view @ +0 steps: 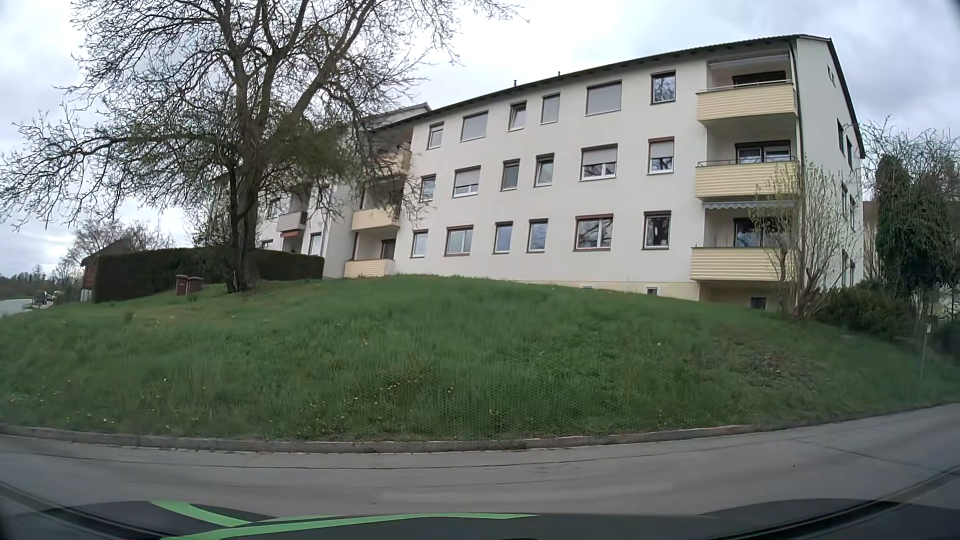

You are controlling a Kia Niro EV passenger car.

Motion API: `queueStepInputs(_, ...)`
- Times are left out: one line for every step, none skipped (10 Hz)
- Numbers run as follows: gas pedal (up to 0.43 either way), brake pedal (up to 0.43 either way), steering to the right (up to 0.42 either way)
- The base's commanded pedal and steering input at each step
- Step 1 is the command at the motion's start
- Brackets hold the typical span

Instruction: Follow the waypoints while adhering to traffic rules and regulations

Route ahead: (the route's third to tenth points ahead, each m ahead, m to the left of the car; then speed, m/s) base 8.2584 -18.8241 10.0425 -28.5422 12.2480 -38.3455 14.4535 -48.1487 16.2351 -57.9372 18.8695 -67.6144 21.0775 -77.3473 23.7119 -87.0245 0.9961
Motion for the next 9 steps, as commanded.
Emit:
queueStepInputs(0.268,0.0,0.468)
queueStepInputs(0.268,0.0,0.49)
queueStepInputs(0.268,0.0,0.515)
queueStepInputs(0.268,0.0,0.536)
queueStepInputs(0.268,0.0,0.563)
queueStepInputs(0.268,0.0,0.588)
queueStepInputs(0.268,0.0,0.599)
queueStepInputs(0.268,0.0,0.603)
queueStepInputs(0.268,0.0,0.605)
